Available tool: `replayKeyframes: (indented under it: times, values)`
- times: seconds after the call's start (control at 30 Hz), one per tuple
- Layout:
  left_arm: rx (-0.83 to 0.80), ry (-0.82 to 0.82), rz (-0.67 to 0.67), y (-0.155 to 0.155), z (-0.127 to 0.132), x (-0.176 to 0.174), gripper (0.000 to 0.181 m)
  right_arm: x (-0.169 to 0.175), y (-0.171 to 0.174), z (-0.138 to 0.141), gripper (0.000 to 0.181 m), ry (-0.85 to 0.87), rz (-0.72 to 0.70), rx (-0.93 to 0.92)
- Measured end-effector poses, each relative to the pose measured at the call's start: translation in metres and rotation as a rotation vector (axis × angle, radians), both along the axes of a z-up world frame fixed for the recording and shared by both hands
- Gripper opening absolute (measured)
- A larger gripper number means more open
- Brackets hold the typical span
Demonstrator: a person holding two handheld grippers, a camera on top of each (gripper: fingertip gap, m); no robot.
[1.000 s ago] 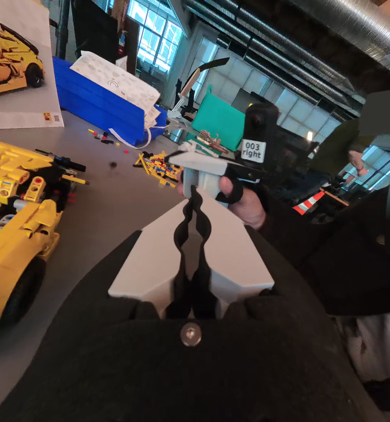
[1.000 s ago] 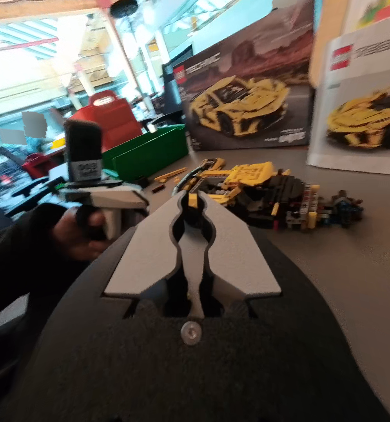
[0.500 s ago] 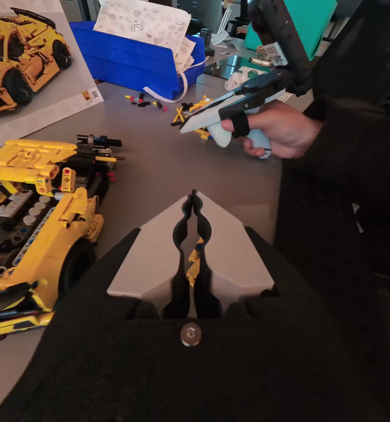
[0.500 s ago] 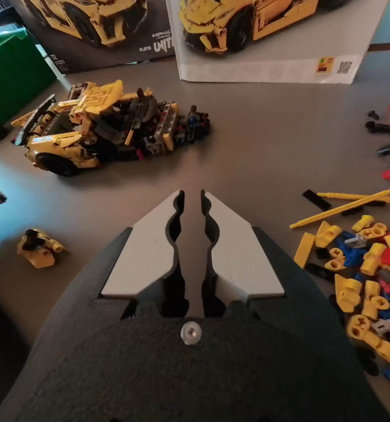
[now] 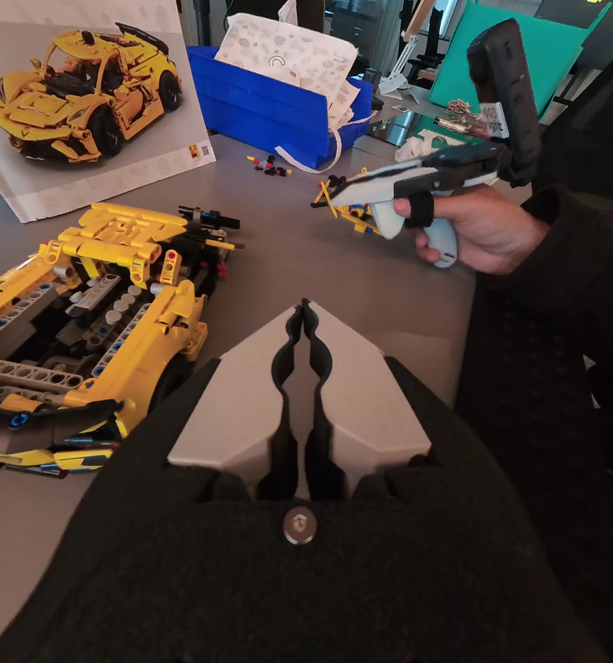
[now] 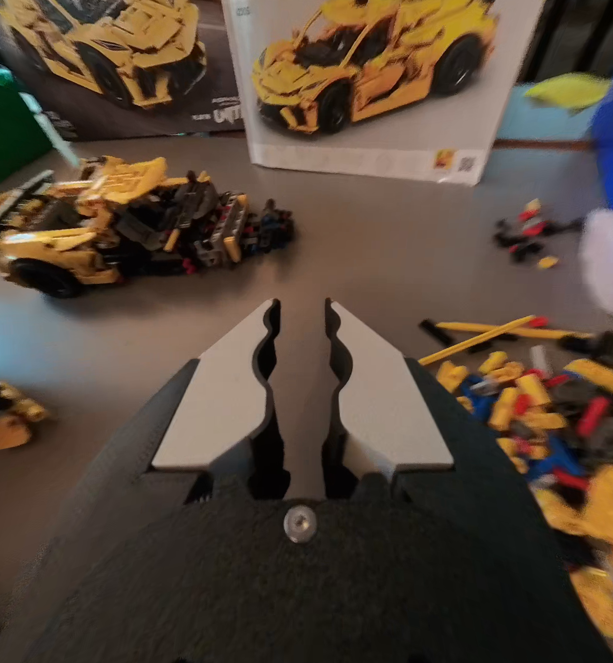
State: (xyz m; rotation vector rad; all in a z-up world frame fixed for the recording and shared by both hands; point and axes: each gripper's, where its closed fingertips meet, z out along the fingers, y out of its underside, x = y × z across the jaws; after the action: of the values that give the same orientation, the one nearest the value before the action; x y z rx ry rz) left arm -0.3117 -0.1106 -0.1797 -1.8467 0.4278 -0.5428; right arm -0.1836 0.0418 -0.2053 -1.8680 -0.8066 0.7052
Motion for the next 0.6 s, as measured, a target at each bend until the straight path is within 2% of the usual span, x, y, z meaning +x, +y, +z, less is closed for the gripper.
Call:
replayKeyframes:
  times: [0.07,0.13,0.2,0.27,0.37,0.5,0.6]
  values:
    - [0.002,0.038,0.000,-0.001,-0.003,0.001,0.000,0.016,0.026,0.016,0.017,-0.117,-0.065,0.116]
    - [0.008,0.072,-0.005,-0.002,-0.004,0.003,0.000,0.036,0.066,0.030,0.016,-0.258,-0.142,0.179]
    - [0.029,0.086,-0.026,-0.005,-0.001,0.008,0.000,0.050,0.112,0.016,0.023,-0.369,-0.183,0.117]
    - [0.050,0.103,-0.031,-0.007,0.002,0.010,0.000,0.049,0.138,-0.018,0.030,-0.433,-0.138,-0.071]
    - [0.065,0.086,-0.027,-0.008,0.008,0.007,0.000,0.051,0.161,-0.042,0.030,-0.436,-0.163,-0.173]
    - [0.040,-0.025,-0.016,-0.008,0.016,0.000,0.000,0.049,0.166,-0.047,0.024,-0.434,-0.166,-0.149]
    - [0.008,-0.100,-0.019,-0.007,0.018,-0.002,0.000,0.048,0.169,-0.045,0.010,-0.477,-0.168,-0.069]
